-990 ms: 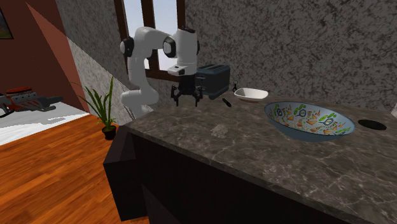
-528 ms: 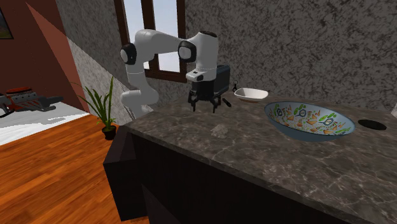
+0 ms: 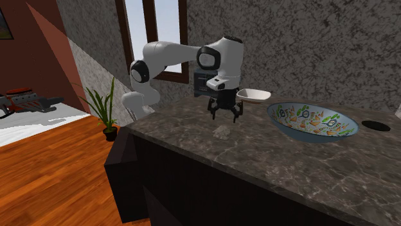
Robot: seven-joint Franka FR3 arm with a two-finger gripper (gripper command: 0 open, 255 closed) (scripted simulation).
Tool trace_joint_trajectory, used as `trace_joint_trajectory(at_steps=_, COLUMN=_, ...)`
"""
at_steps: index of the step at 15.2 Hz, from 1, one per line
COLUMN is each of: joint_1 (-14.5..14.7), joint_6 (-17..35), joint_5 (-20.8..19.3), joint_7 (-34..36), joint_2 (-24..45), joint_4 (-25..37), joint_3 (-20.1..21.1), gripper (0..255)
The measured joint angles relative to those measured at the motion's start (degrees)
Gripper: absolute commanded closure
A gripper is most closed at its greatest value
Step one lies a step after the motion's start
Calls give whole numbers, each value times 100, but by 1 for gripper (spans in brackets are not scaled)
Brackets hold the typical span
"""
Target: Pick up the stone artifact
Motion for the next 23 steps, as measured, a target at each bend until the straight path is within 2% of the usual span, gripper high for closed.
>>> trace_joint_trajectory(at_steps=7, joint_1=-112, joint_6=513, joint_5=9, joint_7=43, joint_2=-15, joint_4=-545, joint_3=-20, gripper=0)
trace_joint_trajectory(at_steps=8, joint_1=-118, joint_6=546, joint_5=11, joint_7=48, joint_2=-20, joint_4=-584, joint_3=-19, gripper=255)
trace_joint_trajectory(at_steps=18, joint_1=-123, joint_6=577, joint_5=12, joint_7=51, joint_2=-26, joint_4=-619, joint_3=-17, gripper=255)
trace_joint_trajectory(at_steps=23, joint_1=-38, joint_6=239, joint_5=-5, joint_7=44, joint_2=20, joint_4=-226, joint_3=-17, gripper=255)
